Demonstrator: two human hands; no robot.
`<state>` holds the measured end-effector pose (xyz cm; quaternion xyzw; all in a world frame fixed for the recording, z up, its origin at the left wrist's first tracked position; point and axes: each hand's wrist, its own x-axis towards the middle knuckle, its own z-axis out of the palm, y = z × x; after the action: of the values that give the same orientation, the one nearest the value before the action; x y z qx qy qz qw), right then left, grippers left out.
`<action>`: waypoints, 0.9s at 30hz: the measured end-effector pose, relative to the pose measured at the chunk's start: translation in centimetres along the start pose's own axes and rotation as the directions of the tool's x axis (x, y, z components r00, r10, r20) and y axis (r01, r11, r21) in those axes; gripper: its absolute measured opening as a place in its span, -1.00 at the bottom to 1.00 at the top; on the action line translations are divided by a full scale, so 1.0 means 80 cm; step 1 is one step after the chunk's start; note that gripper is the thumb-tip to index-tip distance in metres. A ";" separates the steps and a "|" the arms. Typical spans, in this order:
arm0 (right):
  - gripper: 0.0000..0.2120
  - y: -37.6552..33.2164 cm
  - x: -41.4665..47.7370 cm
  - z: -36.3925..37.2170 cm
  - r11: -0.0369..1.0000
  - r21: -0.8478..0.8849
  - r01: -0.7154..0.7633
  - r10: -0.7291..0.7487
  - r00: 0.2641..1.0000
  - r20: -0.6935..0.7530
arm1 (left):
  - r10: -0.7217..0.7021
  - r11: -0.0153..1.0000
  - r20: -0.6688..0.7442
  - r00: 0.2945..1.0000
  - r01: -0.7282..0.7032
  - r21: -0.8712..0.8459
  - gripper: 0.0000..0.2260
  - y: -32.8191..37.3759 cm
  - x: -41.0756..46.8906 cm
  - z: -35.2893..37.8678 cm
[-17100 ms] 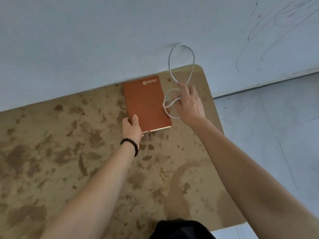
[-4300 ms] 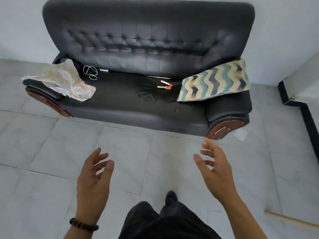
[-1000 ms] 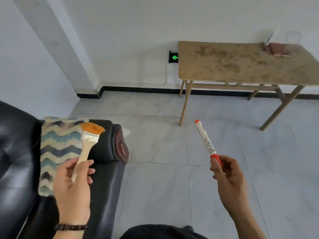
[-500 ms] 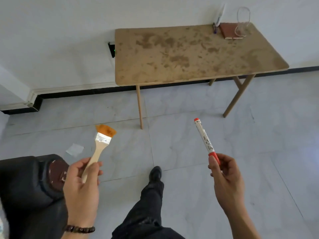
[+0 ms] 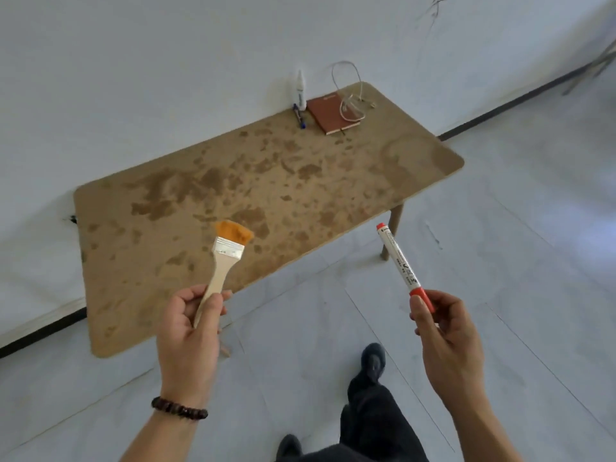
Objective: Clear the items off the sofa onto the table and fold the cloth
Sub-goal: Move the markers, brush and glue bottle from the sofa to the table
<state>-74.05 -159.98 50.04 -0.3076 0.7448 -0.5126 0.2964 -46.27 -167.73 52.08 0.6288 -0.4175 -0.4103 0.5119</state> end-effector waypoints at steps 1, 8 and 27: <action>-0.92 0.005 0.033 0.005 1.000 0.003 -0.013 0.013 1.000 -0.004 | -0.009 1.000 0.011 1.000 0.009 -0.005 -0.92 0.000 0.021 0.031; -0.94 -0.026 0.284 0.036 0.999 0.032 -0.017 0.013 0.992 0.126 | -0.039 0.999 -0.032 0.999 0.038 -0.024 -0.87 0.025 0.146 0.224; -0.80 -0.060 0.742 0.311 0.605 0.242 -0.759 0.627 0.641 0.443 | -0.617 0.785 0.006 0.787 0.616 -0.057 -0.92 -0.058 0.558 0.545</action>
<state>-92.13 -221.08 39.68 0.0019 0.6241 -0.4415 0.6447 -72.88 -222.48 37.49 0.7187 -0.1744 -0.5623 0.3699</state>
